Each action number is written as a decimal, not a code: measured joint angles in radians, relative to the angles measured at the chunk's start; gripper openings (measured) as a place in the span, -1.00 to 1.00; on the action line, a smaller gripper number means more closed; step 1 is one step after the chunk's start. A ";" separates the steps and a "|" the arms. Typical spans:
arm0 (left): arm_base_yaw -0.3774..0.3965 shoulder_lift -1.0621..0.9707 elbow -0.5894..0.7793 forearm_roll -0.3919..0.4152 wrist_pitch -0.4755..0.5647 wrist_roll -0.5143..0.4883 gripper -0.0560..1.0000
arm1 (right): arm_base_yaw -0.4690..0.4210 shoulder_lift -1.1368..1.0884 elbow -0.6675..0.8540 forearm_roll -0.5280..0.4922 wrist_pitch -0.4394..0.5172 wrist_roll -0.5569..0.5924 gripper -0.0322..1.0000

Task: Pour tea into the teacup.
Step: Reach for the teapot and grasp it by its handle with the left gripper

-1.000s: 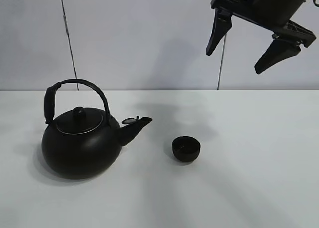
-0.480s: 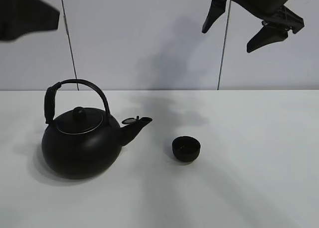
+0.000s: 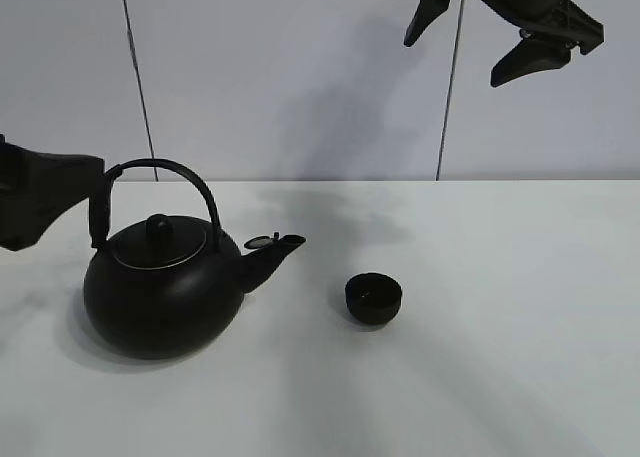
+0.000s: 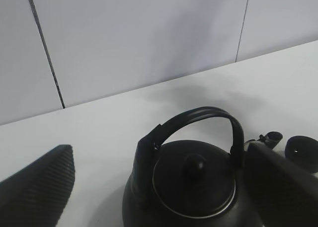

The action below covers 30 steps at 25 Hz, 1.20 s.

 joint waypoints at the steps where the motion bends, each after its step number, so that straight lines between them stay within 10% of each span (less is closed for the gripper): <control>1: 0.004 0.039 0.000 0.000 -0.031 0.000 0.35 | 0.000 0.000 0.000 0.000 0.000 0.000 0.33; 10: 0.010 0.331 -0.006 -0.032 -0.318 0.000 0.35 | 0.000 0.000 0.000 0.003 -0.002 0.000 0.33; 30: 0.017 0.519 -0.132 -0.057 -0.338 -0.001 0.35 | 0.000 0.000 0.000 0.003 -0.008 0.000 0.33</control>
